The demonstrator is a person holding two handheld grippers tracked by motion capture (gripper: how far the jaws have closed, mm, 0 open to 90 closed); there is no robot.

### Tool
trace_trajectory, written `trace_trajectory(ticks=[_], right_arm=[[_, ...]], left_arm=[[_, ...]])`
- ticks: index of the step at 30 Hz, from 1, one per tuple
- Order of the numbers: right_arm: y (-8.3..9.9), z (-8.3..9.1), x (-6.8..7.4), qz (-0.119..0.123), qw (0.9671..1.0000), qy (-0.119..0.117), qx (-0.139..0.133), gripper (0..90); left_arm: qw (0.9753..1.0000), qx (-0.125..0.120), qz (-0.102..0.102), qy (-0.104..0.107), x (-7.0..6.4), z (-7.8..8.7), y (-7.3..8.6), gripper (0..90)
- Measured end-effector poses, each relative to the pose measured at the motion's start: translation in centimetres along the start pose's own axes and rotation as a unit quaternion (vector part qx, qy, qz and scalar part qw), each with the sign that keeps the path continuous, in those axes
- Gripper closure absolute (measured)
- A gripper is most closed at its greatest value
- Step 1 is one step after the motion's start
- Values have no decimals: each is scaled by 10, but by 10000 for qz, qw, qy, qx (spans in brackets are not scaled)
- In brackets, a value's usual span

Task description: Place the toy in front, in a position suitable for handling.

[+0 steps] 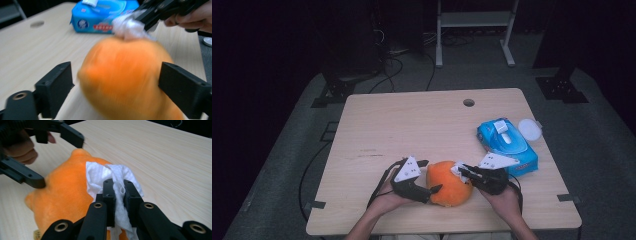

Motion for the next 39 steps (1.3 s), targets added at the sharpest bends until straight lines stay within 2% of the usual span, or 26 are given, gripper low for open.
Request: trace_trajectory(ticks=[2, 3, 4, 6, 8, 9, 11, 14, 18, 20, 23, 25, 27, 29, 31, 32, 34, 35, 37, 39], right_arm=[[0, 1, -2, -58, 10000, -48, -42, 814], [0, 0, 0, -50, 10000, -42, -51, 814], [-2, -1, 5, -1, 10000, -53, -56, 815], [-7, -3, 16, 248, 9997, -34, -60, 814], [-11, -4, 24, 349, 9992, -168, -119, 814], [-11, -5, 25, 387, 9991, -160, -102, 814], [-10, -5, 21, 329, 9993, -158, -66, 814], [-5, -3, 12, 193, 9997, -104, -50, 815], [-4, -2, 6, 85, 9999, -53, -44, 815], [-5, -2, 8, 71, 10000, -25, -36, 815], [-11, -2, 23, 400, 9992, 50, -66, 814], [-16, -3, 33, 568, 9982, -100, -157, 814], [-19, -5, 41, 671, 9975, -149, -138, 814], [-20, -5, 41, 729, 9973, -97, -80, 814], [-18, -2, 31, 613, 9981, -5, -75, 814], [-17, 0, 27, 551, 9984, 35, -75, 814], [-16, 2, 24, 435, 9990, -8, -110, 815], [-17, 2, 28, 485, 9988, -21, -107, 814], [-20, -2, 41, 620, 9977, -208, -157, 814], [-23, -7, 50, 821, 9964, -206, -82, 814]], left_arm=[[9998, 79, 148, 143, 1, -2, 3, 123], [9996, 97, 124, 247, -1, -4, 5, 168], [9997, 85, 45, 231, -3, -6, 5, 210], [9997, 49, -80, 224, -7, -7, 3, 241], [9996, 30, -192, 198, -10, -6, 1, 263], [9996, 21, -206, 192, -11, -6, 0, 262], [9998, 13, -101, 195, -8, -4, 1, 249], [9997, 21, 190, 148, -3, -4, 1, 138], [9987, 132, 345, 364, -6, -9, 4, 126], [9991, 104, 235, 326, -10, -10, 3, 194], [9996, 54, 35, 293, -14, -9, -1, 252], [9995, 21, -181, 271, -19, -10, -4, 270], [9992, 31, -312, 249, -21, -10, -5, 272], [9994, -35, -214, 263, -21, -9, -4, 266], [9996, -44, -75, 273, -20, -10, -3, 209], [9995, -56, -80, 284, -19, -10, -3, 207], [9994, -86, -194, 280, -22, -11, -5, 235], [9991, -115, -273, 294, -24, -11, -6, 245], [9984, -136, -465, 309, -29, -11, -7, 267], [9979, -109, -584, 260, -31, -10, -7, 275]])
Point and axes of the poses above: each handheld gripper's, and its own axes: z roughly backward along the jaws, y roughly out of its underside, x roughly to its left, the point moved 2 cm from there along -z, roughly forward along the jaws, and after that the axes turned 8 degrees about -y, right-handed, at the moved point
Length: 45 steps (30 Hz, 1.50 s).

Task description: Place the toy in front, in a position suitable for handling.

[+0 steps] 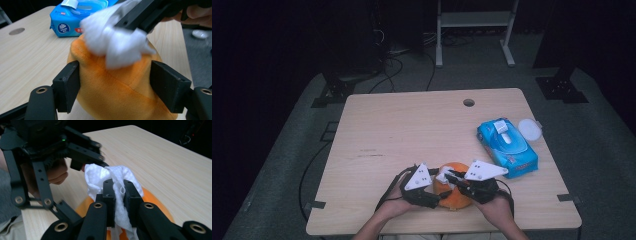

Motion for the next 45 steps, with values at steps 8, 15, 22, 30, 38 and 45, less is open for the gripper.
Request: trace_trajectory(ticks=[8, 15, 22, 30, 38, 45], right_arm=[[14, 15, -32, -437, 9982, 402, 19, 814], [2, 9, -14, -148, 9996, 232, -28, 813], [19, 19, -42, -526, 9969, 579, 86, 814], [7, 12, -21, -205, 9993, 316, 16, 814], [9, 16, -27, -394, 9982, 442, -8, 814], [5, 12, -23, -224, 9992, 345, 15, 814]], left_arm=[[10000, -82, 37, 10, -1, 0, 1, 255], [9996, -111, -247, 39, -5, 0, 0, 290], [9997, -142, -151, 144, -4, 1, 0, 289], [9987, -103, 485, 127, 4, -1, 1, 266], [9999, -142, -78, 31, -9, 0, -2, 341], [9997, -149, -166, 28, -9, 1, 0, 347]])
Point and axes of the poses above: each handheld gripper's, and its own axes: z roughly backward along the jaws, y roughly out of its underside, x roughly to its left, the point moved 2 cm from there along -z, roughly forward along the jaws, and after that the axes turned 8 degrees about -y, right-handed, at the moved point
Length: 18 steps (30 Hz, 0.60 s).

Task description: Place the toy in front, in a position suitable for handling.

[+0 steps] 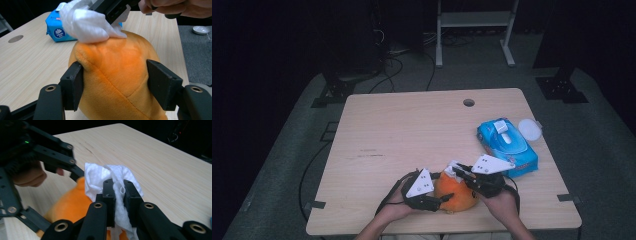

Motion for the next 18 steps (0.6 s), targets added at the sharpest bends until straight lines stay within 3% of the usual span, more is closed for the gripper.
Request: trace_trajectory(ticks=[6, 10, 14, 18], right_arm=[[17, 8, -21, -245, 9992, 275, 136, 814], [16, 9, -19, -297, 9991, 270, 112, 815], [8, 6, -5, -32, 9998, 154, 79, 814], [15, 7, -15, -164, 9996, 199, 151, 814]], left_arm=[[10000, 26, -31, 33, 2, 1, 2, 348], [10000, 21, 22, 32, 3, 0, 2, 348], [9999, 107, 25, 42, 8, 2, 6, 351], [9996, 194, 189, 34, 16, 4, 10, 353]])
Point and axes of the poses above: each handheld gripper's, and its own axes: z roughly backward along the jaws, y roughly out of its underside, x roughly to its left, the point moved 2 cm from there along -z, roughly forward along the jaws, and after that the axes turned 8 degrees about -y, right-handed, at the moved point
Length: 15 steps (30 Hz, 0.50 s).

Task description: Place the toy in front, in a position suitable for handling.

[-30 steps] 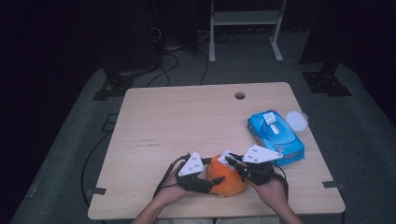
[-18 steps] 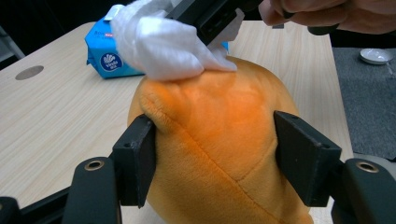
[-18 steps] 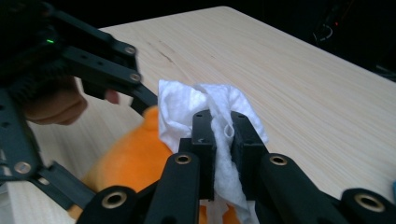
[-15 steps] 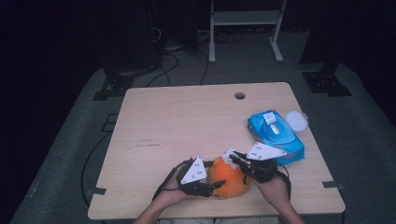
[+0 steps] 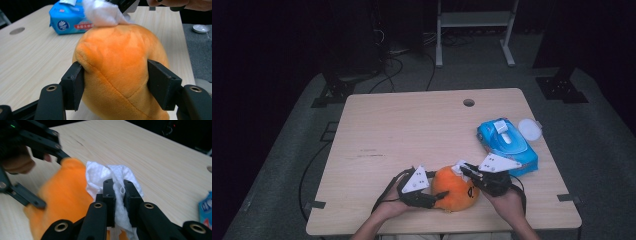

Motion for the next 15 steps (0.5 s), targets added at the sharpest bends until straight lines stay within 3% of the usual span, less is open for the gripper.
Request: trace_trajectory(ticks=[3, 5, 7, 10, 15], right_arm=[[8, 2, -11, -294, 9996, -7, 1, 814], [5, 1, -5, -204, 9998, -52, -48, 814], [1, -2, 5, -87, 9994, -287, -196, 813], [-5, -6, 15, 130, 9991, -344, -193, 812], [7, -4, -2, -163, 9997, -195, -48, 813]], left_arm=[[9998, -27, 167, 128, 3, 2, -2, 326], [9991, -142, 362, 143, 5, 3, -8, 242], [9980, -276, 540, 190, 7, 2, -11, 191], [9991, -163, 363, 147, 5, 0, -7, 247], [9992, -58, 380, 49, 11, 2, 1, 319]])
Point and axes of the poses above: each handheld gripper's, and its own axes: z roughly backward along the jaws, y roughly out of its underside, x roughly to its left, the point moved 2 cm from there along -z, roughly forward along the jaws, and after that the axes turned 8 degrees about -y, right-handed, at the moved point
